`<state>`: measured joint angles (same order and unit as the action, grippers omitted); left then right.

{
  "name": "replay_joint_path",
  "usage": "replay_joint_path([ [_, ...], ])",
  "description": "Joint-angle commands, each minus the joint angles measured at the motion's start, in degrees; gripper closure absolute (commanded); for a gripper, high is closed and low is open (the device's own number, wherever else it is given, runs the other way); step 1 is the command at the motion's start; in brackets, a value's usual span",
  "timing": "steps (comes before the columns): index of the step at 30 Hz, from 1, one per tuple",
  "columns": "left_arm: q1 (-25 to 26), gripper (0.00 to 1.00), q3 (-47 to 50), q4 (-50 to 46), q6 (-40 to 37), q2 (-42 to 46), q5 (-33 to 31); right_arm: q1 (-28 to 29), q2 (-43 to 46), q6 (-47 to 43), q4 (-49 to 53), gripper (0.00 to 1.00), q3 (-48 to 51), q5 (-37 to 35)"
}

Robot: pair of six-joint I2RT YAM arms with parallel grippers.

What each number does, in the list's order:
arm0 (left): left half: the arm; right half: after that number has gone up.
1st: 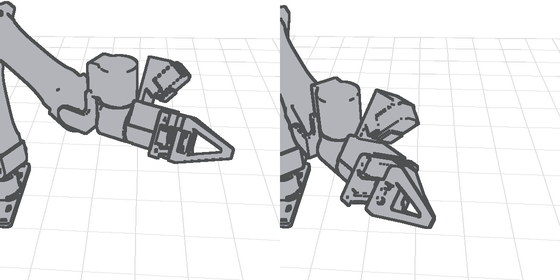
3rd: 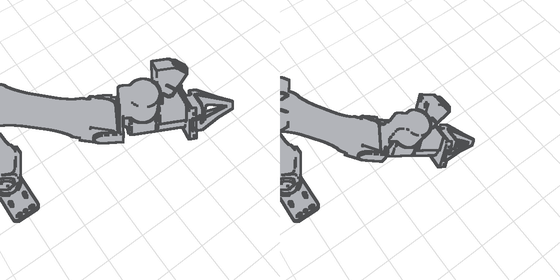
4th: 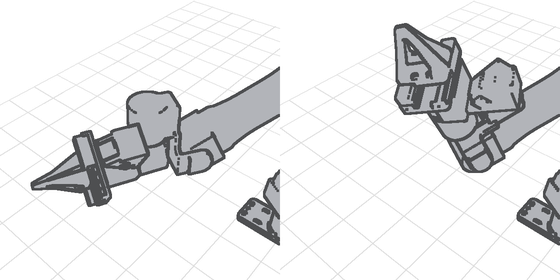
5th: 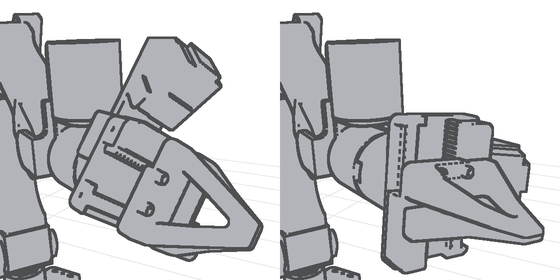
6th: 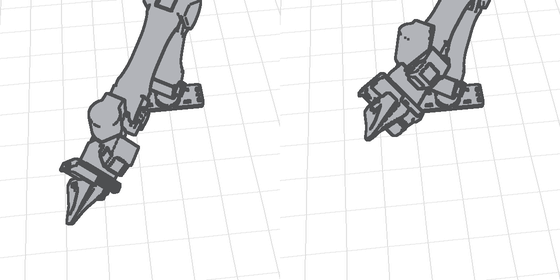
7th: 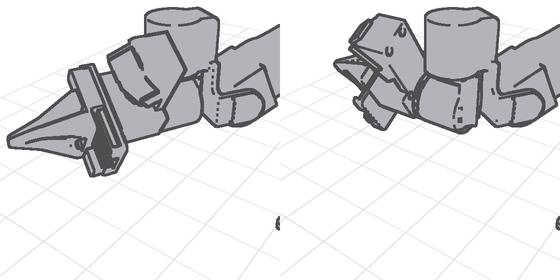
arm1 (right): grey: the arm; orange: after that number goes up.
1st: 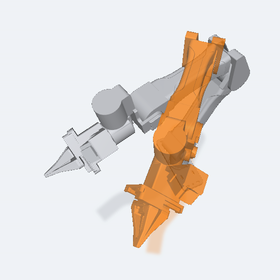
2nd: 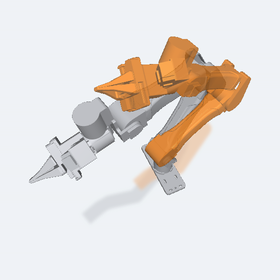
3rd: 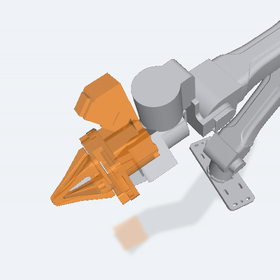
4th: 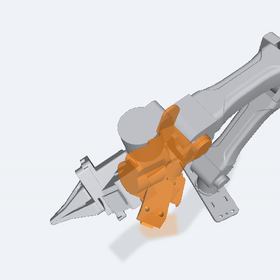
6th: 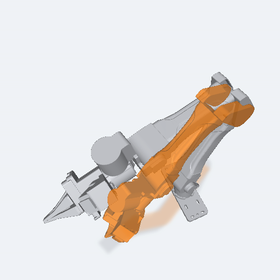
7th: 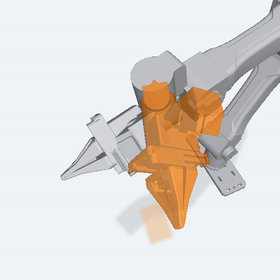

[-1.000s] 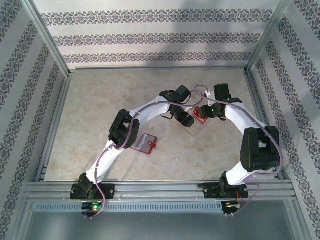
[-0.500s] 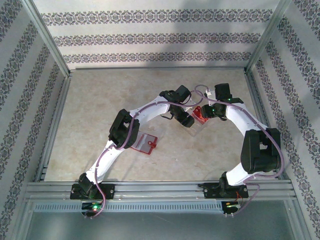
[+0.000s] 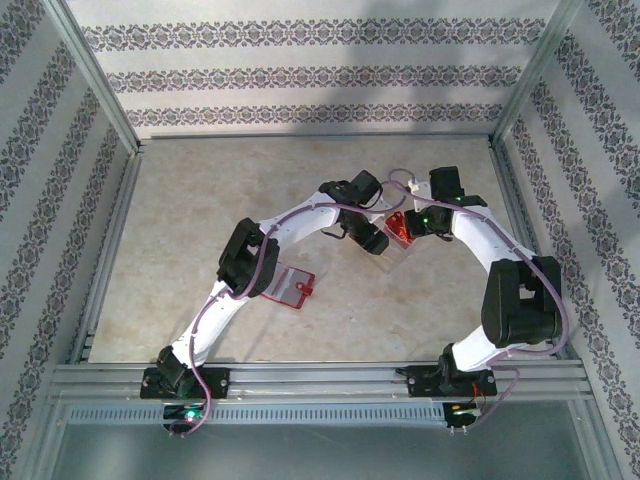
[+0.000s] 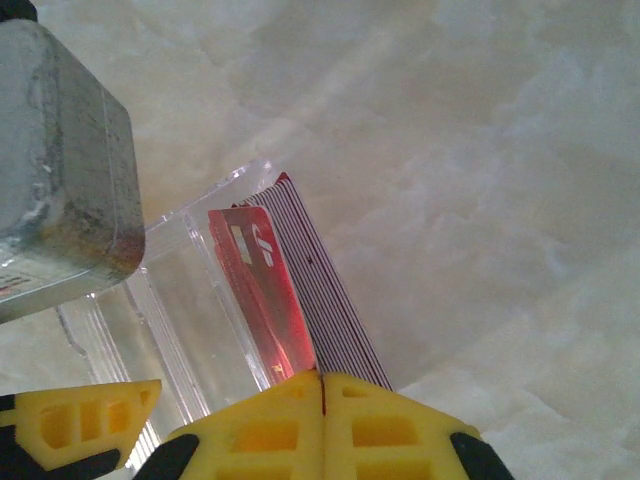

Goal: Put the credit cards into the card holder

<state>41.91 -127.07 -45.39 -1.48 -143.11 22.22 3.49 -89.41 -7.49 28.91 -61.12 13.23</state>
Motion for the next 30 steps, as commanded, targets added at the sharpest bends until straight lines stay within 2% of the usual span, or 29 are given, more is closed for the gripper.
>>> replay_joint_path([
  [1,0.1,0.23,2.1,-5.0,-1.7,-0.7,-3.0,-0.6,0.2,-0.3,0.0,0.97,-1.3,1.4],
  [9,-0.1,0.23,2.3,-5.1,-1.2,-0.6,-2.0,-0.5,2.0,-0.9,0.3,1.00,-1.1,5.1],
  [19,-0.2,0.23,2.4,-5.2,-0.9,-0.2,-1.2,0.6,3.3,-2.4,2.8,1.00,-1.4,2.8],
  [30,-0.5,0.21,1.3,-4.9,0.0,1.3,-0.7,0.6,8.1,-2.1,4.8,1.00,-1.2,6.5],
])
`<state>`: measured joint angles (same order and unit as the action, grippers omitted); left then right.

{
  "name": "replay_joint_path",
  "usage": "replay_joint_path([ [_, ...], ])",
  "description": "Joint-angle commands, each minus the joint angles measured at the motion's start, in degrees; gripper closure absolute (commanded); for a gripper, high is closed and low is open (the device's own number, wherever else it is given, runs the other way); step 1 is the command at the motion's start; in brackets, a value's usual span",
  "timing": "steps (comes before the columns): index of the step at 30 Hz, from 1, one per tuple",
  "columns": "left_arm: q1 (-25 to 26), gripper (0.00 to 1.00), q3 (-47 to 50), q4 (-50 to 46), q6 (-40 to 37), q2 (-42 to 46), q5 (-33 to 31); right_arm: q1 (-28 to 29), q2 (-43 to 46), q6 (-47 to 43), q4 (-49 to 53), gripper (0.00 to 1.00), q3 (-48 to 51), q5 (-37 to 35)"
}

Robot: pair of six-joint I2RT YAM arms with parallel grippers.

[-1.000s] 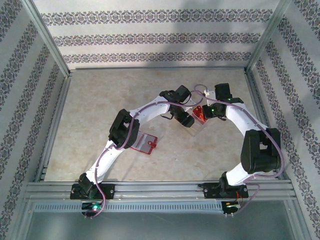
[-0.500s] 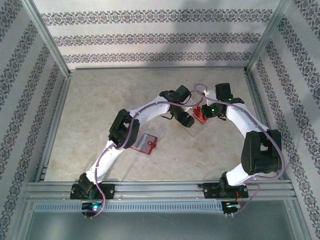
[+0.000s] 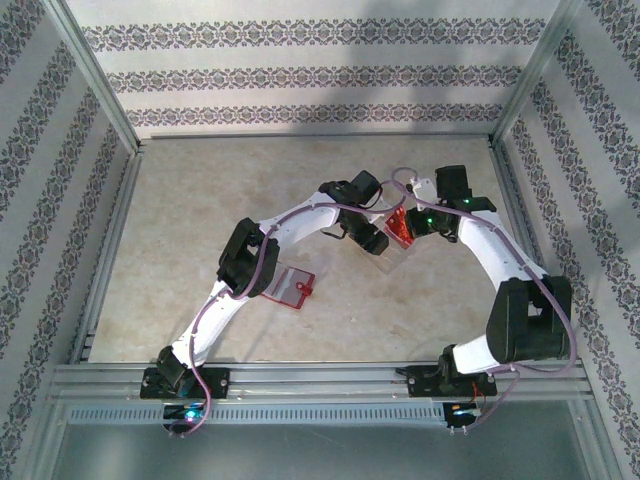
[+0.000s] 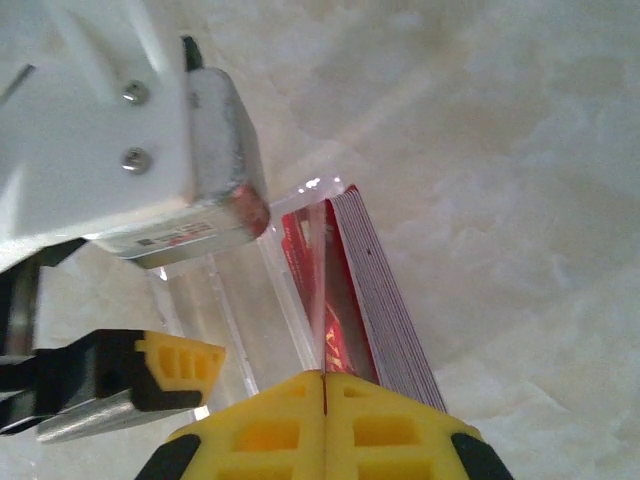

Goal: Put the credit cards into the card holder

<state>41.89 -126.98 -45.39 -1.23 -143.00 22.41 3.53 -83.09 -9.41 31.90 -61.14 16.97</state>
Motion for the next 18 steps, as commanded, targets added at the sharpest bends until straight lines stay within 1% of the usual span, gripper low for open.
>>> replay_joint_path([
  [1,-0.5,0.21,1.2,-4.8,-0.3,1.5,-1.0,0.6,2.1,-0.1,2.0,1.00,-1.1,3.2],
  [8,-0.8,0.13,0.5,-4.9,0.7,5.3,0.3,0.3,5.6,1.9,2.8,1.00,-0.4,5.5],
  [12,-1.4,0.10,1.1,-4.8,1.1,9.3,2.8,-0.3,9.3,3.7,3.1,1.00,-0.6,7.0],
  [15,-2.1,0.08,2.9,-4.5,1.9,12.6,3.5,-0.8,11.8,5.9,3.1,1.00,-0.6,8.4],
  [18,-2.8,0.08,6.8,-4.1,2.1,16.7,4.6,-1.0,14.1,8.2,3.1,1.00,-0.4,10.5],
])
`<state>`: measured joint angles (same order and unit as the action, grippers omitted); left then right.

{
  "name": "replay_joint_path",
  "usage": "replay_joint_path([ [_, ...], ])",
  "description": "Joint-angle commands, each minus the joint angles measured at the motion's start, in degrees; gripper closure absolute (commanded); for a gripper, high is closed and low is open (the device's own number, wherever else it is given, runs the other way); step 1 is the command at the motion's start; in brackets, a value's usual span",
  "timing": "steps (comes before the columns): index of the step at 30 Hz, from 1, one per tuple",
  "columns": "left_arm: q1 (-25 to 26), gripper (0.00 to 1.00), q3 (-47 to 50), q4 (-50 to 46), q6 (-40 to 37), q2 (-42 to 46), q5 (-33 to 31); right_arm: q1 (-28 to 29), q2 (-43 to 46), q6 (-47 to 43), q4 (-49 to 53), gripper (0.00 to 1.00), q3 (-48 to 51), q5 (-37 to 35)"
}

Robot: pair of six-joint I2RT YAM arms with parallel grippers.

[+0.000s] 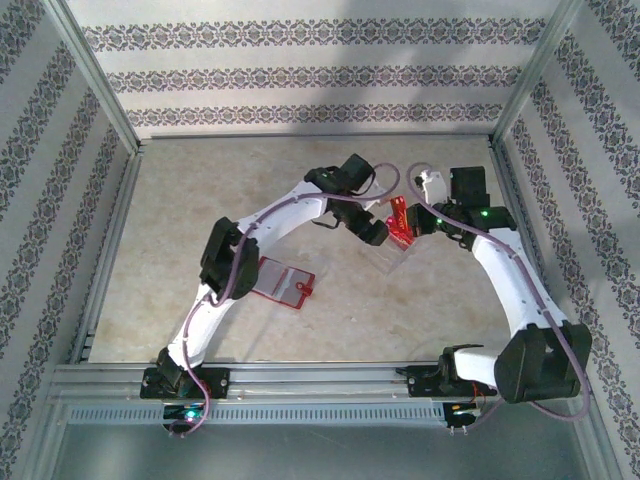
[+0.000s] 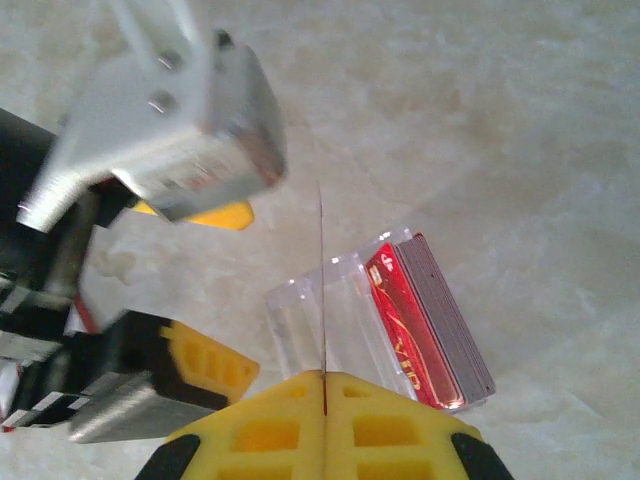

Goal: Put the credit cards into the card holder

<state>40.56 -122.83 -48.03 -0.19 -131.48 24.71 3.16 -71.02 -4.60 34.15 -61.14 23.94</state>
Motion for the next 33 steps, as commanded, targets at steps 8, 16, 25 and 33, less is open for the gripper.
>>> replay_joint_path([
  [8,-6.2,0.10,18.4,2.1,1.0,20.8,7.2,-0.7,7.6,15.2,-5.3,1.00,3.3,12.2],
  [16,-12.0,0.13,37.3,11.0,0.5,38.5,15.3,2.2,11.1,38.1,-29.3,1.00,14.1,20.2],
  [25,-17.0,0.16,50.3,24.0,9.0,48.1,29.7,12.6,8.8,59.6,-59.3,1.00,25.1,14.4],
  [33,-19.9,0.21,57.7,40.1,22.4,48.8,37.4,20.3,2.8,65.6,-72.4,1.00,25.9,11.7],
])
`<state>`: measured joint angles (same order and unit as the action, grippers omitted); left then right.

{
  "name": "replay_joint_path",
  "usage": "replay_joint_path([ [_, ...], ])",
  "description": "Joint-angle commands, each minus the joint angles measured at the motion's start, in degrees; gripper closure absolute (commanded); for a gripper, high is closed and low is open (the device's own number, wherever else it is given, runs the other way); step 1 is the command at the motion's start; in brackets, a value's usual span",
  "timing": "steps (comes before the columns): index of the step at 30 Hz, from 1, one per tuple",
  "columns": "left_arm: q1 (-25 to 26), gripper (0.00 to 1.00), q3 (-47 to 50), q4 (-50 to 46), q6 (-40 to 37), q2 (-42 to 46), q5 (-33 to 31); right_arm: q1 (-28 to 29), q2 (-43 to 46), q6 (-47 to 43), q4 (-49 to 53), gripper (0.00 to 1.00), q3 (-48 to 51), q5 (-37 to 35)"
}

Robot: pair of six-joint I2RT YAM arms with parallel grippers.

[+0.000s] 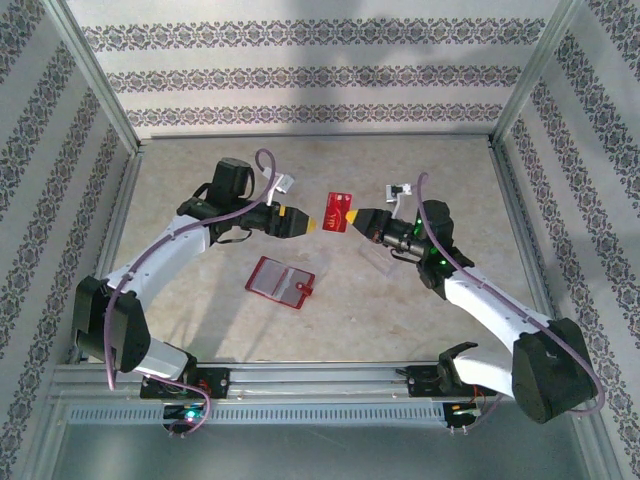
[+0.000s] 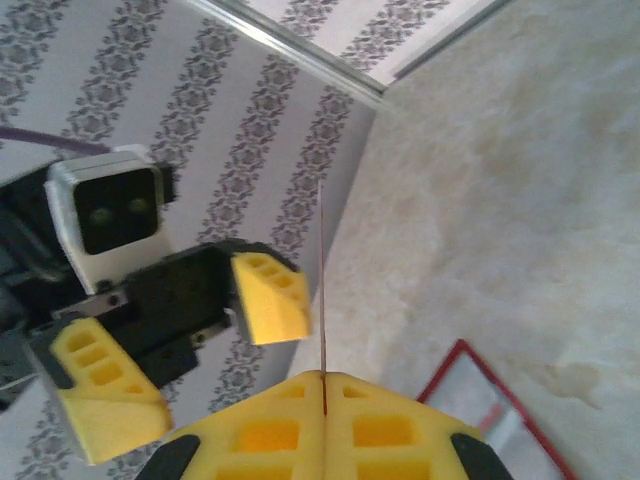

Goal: Put the credit cards into the card holder

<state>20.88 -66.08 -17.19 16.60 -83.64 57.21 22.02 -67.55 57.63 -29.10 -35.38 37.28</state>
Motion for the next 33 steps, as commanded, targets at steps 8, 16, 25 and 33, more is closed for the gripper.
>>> replay_joint_path([
  [8,-0.9,0.28,4.6,21.4,14.1,-0.1,7.2,3.2,-2.0,5.9,-13.4,1.00,0.8,-2.3],
  [16,-1.2,0.37,6.0,30.0,20.2,-1.4,9.5,4.7,-2.5,6.4,-14.5,1.00,1.0,-1.6],
  [25,-1.2,0.86,6.8,32.7,21.7,-2.1,10.5,5.7,-3.9,7.3,-16.8,1.00,1.7,-1.6],
  [33,-1.3,1.00,7.0,31.1,20.5,-1.8,10.3,5.9,-4.3,6.2,-14.5,0.79,0.5,0.5],
])
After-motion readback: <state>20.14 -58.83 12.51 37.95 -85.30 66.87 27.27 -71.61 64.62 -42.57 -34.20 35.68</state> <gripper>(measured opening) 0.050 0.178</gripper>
